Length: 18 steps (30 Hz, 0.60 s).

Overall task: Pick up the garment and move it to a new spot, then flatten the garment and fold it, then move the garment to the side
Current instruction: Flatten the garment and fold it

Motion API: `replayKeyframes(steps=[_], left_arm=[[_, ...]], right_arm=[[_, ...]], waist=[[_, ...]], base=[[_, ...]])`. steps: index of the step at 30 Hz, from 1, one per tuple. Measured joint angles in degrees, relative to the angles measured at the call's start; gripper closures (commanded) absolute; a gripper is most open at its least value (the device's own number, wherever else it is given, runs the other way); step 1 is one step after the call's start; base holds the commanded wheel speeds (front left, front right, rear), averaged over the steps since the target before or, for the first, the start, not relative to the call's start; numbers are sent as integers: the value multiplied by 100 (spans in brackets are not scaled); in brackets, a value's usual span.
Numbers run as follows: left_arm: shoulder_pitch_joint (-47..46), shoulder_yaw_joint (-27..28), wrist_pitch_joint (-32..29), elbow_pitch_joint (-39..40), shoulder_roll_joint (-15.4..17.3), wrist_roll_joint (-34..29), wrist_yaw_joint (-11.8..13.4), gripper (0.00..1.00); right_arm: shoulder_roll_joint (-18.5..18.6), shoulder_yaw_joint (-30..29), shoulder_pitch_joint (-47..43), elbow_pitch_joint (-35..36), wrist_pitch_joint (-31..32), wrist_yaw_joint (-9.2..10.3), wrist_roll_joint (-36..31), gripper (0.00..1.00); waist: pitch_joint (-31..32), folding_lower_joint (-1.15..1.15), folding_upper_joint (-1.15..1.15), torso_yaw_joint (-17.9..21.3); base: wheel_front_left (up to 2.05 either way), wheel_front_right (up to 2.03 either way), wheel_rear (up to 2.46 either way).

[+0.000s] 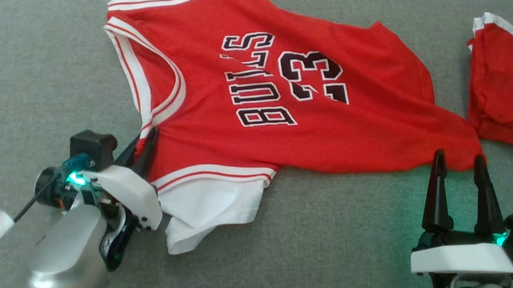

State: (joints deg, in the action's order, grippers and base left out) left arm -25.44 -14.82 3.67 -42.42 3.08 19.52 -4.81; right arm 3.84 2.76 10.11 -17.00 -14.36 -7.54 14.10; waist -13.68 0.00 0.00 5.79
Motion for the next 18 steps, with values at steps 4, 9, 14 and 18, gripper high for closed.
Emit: replayKeyframes(steps=[4,9,14,18], left_arm=[[-93,10,155,-1,90,-1,25,100],[-535,89,256,4,492,-44,29,100],[-1263,119,74,-14,869,-143,-34,100],[-1836,-3,-122,-183,1100,-208,-132,100]], right_arm=[[-19,3,76,24,0,0,0,0],[-36,44,257,89,-1,0,-9,0],[-41,132,380,91,-1,0,-9,0],[-43,267,542,90,-1,0,-10,0]], waist=[[-89,0,0,47],[-202,0,0,84],[-320,0,0,111],[-439,1,0,148]], base=[[0,0,0],[0,0,0],[0,0,0],[0,0,0]])
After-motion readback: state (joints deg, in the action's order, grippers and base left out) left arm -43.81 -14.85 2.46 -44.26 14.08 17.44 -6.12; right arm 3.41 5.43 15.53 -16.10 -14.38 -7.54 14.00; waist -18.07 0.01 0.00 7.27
